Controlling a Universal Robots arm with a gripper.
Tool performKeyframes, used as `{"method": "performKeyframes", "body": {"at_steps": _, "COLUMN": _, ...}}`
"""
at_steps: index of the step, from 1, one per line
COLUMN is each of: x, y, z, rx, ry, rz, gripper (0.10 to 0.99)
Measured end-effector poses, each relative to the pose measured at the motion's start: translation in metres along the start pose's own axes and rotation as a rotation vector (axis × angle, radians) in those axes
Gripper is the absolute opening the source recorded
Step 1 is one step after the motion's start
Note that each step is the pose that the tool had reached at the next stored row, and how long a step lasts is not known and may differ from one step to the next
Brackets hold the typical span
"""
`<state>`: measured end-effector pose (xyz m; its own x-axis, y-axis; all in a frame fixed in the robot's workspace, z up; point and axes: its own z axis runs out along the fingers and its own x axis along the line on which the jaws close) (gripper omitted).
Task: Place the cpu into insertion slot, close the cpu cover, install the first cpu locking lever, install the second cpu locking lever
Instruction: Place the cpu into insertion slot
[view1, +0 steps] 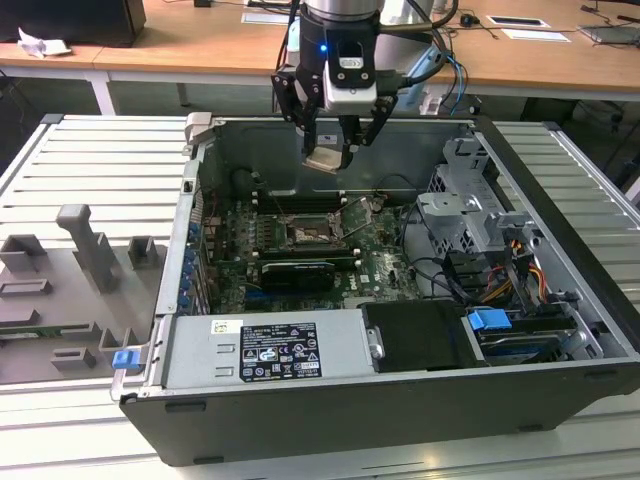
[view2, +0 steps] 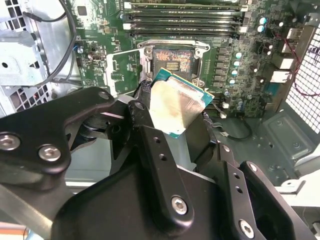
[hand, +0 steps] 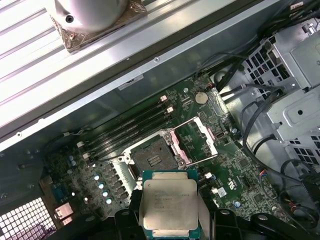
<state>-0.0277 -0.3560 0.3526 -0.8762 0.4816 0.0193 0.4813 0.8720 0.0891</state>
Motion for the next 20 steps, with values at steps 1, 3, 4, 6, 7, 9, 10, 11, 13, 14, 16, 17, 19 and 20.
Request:
{"method": "performKeyframes", "body": {"at_steps": 1, "x": 0.0000, "y": 0.0000, "z": 0.0001, "rx": 0.000, "ry": -0.0002, "rz": 0.002, "gripper": 0.525}}
{"method": "performKeyframes", "body": {"at_steps": 3, "x": 0.0000, "y": 0.0000, "z": 0.0004, "rx": 0.000, "ry": -0.0005, "rz": 0.006, "gripper": 0.525}}
{"method": "performKeyframes", "body": {"at_steps": 4, "x": 0.0000, "y": 0.0000, "z": 0.0005, "rx": 0.000, "ry": -0.0007, "rz": 0.009, "gripper": 0.525}}
{"method": "performKeyframes", "body": {"at_steps": 6, "x": 0.0000, "y": -0.0001, "z": 0.0007, "rx": 0.000, "ry": -0.0011, "rz": 0.012, "gripper": 0.525}}
{"method": "performKeyframes", "body": {"at_steps": 7, "x": 0.0000, "y": -0.0001, "z": 0.0008, "rx": 0.000, "ry": -0.0011, "rz": 0.013, "gripper": 0.525}}
{"method": "performKeyframes", "body": {"at_steps": 9, "x": 0.0000, "y": -0.0001, "z": 0.0009, "rx": 0.000, "ry": -0.0014, "rz": 0.016, "gripper": 0.525}}
{"method": "performKeyframes", "body": {"at_steps": 10, "x": 0.0000, "y": -0.0001, "z": 0.0010, "rx": 0.000, "ry": -0.0015, "rz": 0.017, "gripper": 0.525}}
{"method": "performKeyframes", "body": {"at_steps": 11, "x": 0.0000, "y": -0.0001, "z": 0.0011, "rx": 0.000, "ry": -0.0016, "rz": 0.019, "gripper": 0.525}}
{"method": "performKeyframes", "body": {"at_steps": 13, "x": 0.0000, "y": -0.0001, "z": 0.0013, "rx": 0.000, "ry": -0.0019, "rz": 0.021, "gripper": 0.525}}
{"method": "performKeyframes", "body": {"at_steps": 14, "x": 0.0000, "y": -0.0001, "z": 0.0014, "rx": -0.001, "ry": -0.0021, "rz": 0.023, "gripper": 0.525}}
{"method": "performKeyframes", "body": {"at_steps": 16, "x": 0.0000, "y": -0.0001, "z": 0.0016, "rx": -0.001, "ry": -0.0023, "rz": 0.026, "gripper": 0.525}}
{"method": "performKeyframes", "body": {"at_steps": 17, "x": 0.0000, "y": -0.0001, "z": 0.0017, "rx": -0.001, "ry": -0.0025, "rz": 0.028, "gripper": 0.525}}
{"method": "performKeyframes", "body": {"at_steps": 19, "x": 0.0000, "y": -0.0002, "z": 0.0019, "rx": -0.001, "ry": -0.0027, "rz": 0.031, "gripper": 0.525}}
{"method": "performKeyframes", "body": {"at_steps": 20, "x": 0.0000, "y": -0.0002, "z": 0.0020, "rx": -0.001, "ry": -0.0029, "rz": 0.033, "gripper": 0.525}}
